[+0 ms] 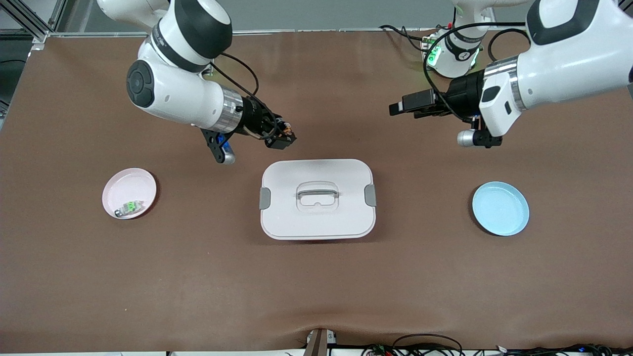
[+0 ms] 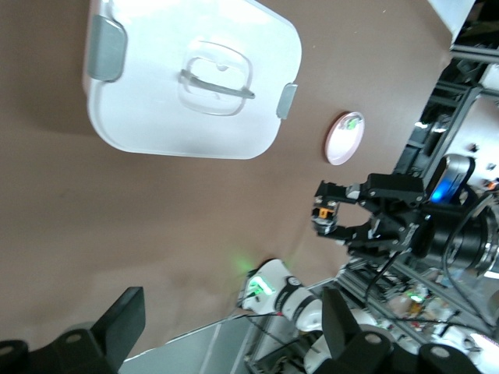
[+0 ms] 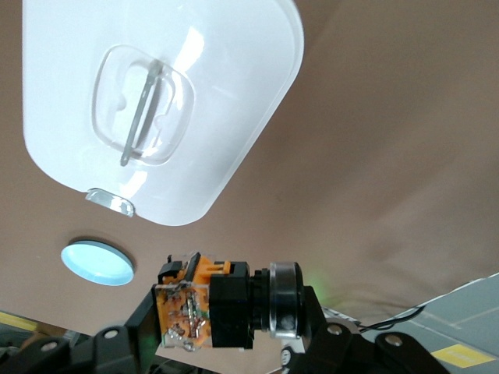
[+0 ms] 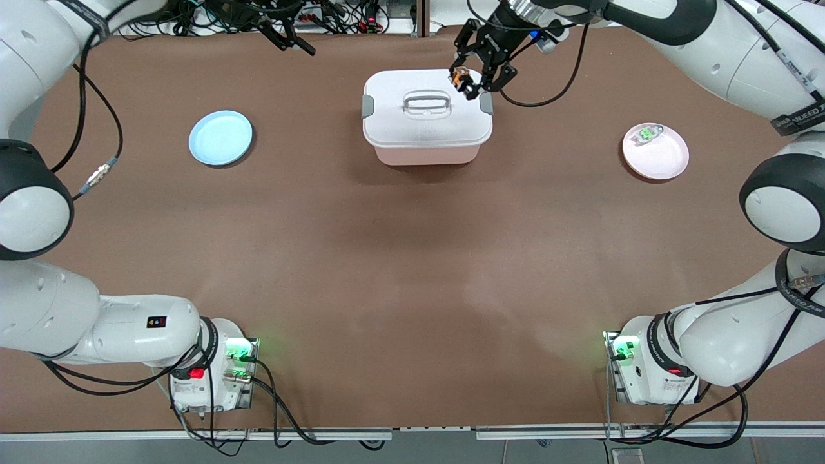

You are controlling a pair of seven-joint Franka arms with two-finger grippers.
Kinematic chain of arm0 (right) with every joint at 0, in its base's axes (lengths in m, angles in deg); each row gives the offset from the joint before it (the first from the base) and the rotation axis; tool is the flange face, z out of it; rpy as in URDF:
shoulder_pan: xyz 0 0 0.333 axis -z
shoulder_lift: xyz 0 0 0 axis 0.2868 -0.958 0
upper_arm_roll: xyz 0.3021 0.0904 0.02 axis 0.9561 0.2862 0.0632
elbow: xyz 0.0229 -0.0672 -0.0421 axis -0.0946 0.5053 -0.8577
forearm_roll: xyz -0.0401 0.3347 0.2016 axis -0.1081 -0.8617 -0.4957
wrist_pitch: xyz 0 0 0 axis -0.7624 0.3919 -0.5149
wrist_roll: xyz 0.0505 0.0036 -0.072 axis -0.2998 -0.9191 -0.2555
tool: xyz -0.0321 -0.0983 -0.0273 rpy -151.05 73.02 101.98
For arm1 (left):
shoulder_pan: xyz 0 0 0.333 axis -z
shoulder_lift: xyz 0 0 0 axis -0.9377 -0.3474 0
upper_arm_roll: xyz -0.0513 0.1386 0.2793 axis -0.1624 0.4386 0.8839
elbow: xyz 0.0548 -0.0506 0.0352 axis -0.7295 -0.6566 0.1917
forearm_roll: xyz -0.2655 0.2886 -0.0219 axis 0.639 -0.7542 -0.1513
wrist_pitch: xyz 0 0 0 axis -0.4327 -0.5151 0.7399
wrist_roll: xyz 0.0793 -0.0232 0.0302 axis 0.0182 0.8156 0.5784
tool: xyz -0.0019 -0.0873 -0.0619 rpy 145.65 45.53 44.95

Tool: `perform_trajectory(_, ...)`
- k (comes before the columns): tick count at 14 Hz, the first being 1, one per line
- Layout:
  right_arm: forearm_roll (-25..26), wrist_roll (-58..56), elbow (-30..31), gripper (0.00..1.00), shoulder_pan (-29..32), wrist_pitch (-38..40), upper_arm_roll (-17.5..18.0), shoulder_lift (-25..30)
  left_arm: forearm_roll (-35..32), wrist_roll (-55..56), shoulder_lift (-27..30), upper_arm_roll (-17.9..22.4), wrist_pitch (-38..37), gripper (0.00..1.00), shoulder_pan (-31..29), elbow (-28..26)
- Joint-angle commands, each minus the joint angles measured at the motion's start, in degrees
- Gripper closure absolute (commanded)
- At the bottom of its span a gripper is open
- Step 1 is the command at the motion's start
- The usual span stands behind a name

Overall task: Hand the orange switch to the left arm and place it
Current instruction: 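Carry the switch above the box toward the left gripper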

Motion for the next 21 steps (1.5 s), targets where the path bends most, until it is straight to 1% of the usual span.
perform_trajectory(1, -1.2, 5.5, -5.0, 0.67, -3.0, -0.9, -0.7, -2.9, 5.0, 0.3, 3.8, -2.8, 7.5, 0.0, -0.3, -6.6)
perform_trajectory(2, -1.0, 7.3, -6.3, 0.67, -4.3, -1.2, -0.7, -4.1, 6.4, 0.3, 3.9, -4.3, 10.0, 0.0, -0.4, -7.8)
perform_trajectory(4, -1.0, 8.5, -8.1, 0.67, -5.7, -1.9, -0.8, -5.8, 6.9, 0.2, 4.1, -6.1, 13.2, 0.0, -0.4, -9.2)
perform_trajectory(7, -1.0, 10.7, -8.3, 0.67, -7.8, -5.5, -0.8, -6.7, 8.0, -1.7, 4.6, -6.3, 13.6, 0.0, -0.6, -11.6)
perform_trajectory(10, -0.8, 11.3, -8.3, 0.67, -9.0, -7.5, -0.8, -7.5, 15.4, -11.1, 8.1, -6.2, 14.0, 0.0, -2.3, -17.7)
perform_trajectory(11, -0.9, 11.3, -8.3, 0.67, -9.2, -7.7, -0.8, -7.6, 16.0, -13.3, 8.8, -6.3, 14.0, 0.01, -2.6, -19.2)
perform_trajectory(12, -0.8, 11.4, -8.4, 0.67, -9.2, -7.7, -0.8, -7.6, 16.0, -13.6, 8.8, -6.2, 14.0, 0.05, -2.6, -19.4)
perform_trajectory(13, -0.7, 11.4, -8.3, 0.67, -9.2, -7.7, -0.8, -7.6, 16.0, -13.7, 8.6, -6.3, 15.0, 0.1, -2.4, -19.4)
perform_trajectory(14, -0.5, 11.4, -8.3, 0.67, -9.2, -7.7, -0.8, -7.6, 15.9, -14.3, 8.2, -6.5, 16.7, 0.13, -2.0, -19.5)
perform_trajectory(18, -0.5, 11.4, -8.4, 0.67, -9.2, -7.7, -0.8, -7.8, 16.0, -16.4, 6.0, -9.7, 23.2, 0.13, -2.0, -19.5)
perform_trajectory(21, -0.5, 11.5, -8.8, 0.67, -9.2, -7.6, -0.8, -7.8, 16.3, -16.4, 4.8, -11.7, 26.2, 0.13, -2.0, -19.5)
